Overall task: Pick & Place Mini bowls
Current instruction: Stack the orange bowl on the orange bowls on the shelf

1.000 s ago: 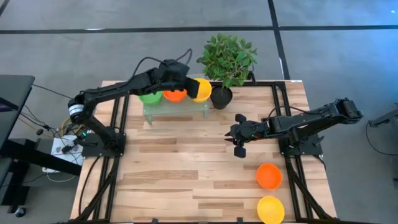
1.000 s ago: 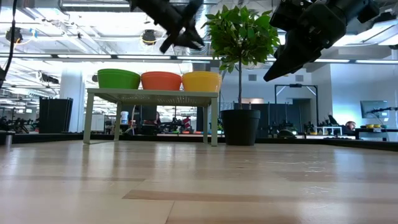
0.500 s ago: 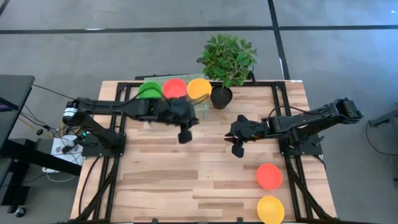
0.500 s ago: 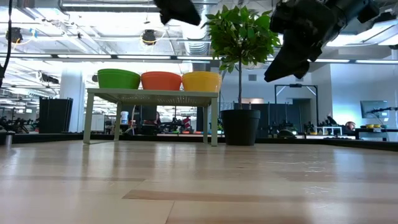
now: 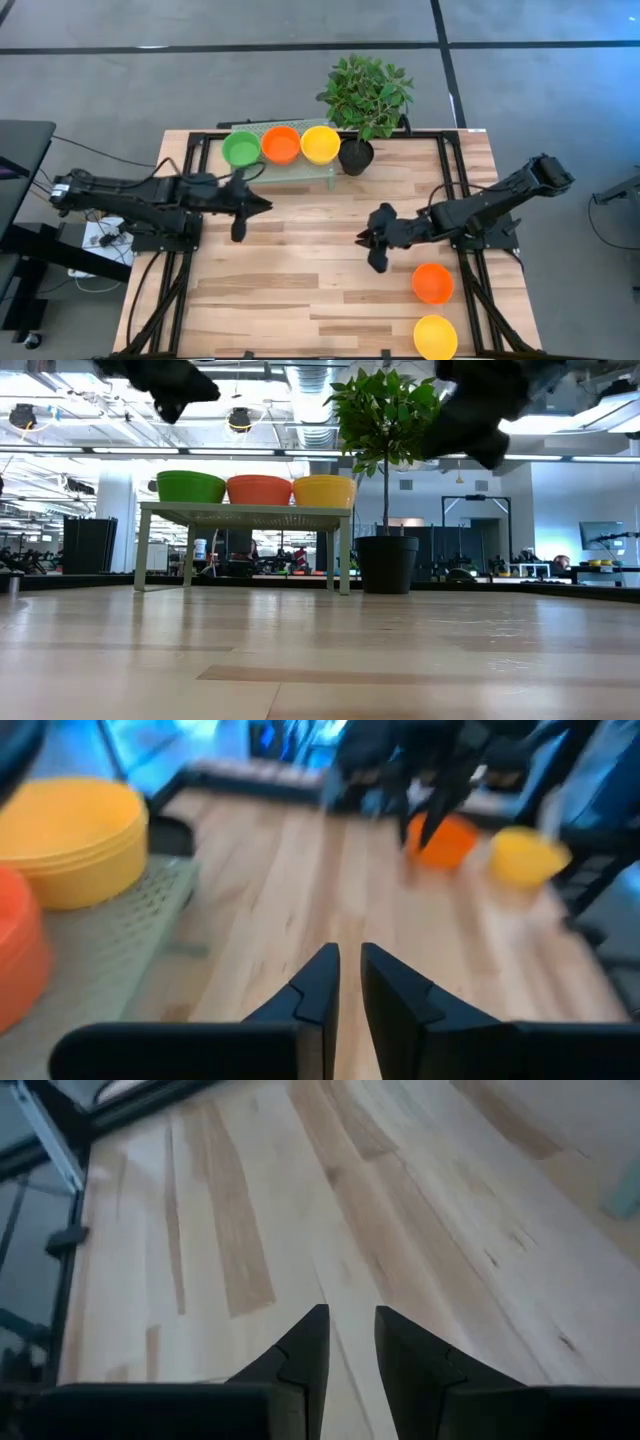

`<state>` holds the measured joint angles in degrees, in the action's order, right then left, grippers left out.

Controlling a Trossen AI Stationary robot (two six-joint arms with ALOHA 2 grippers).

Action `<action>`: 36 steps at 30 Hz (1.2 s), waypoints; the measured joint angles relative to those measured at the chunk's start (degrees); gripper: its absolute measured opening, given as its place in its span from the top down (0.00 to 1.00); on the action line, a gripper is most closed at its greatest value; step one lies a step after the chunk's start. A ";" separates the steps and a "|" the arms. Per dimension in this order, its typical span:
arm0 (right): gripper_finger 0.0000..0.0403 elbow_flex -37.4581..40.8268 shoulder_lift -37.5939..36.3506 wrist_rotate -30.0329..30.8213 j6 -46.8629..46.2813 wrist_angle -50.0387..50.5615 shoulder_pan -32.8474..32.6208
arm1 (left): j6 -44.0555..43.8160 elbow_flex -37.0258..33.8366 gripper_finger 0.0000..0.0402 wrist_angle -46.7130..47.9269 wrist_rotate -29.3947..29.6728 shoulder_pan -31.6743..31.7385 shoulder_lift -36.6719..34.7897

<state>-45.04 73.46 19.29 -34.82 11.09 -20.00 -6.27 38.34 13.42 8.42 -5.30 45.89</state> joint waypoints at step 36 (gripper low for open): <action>0.85 -8.99 12.09 -19.72 -82.89 34.05 -22.93 | -0.03 -10.99 0.88 -21.14 -15.91 -0.07 -0.41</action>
<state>-54.03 85.56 -0.43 -117.71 45.14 -42.94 -6.31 27.35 -7.72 -7.49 -5.37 45.47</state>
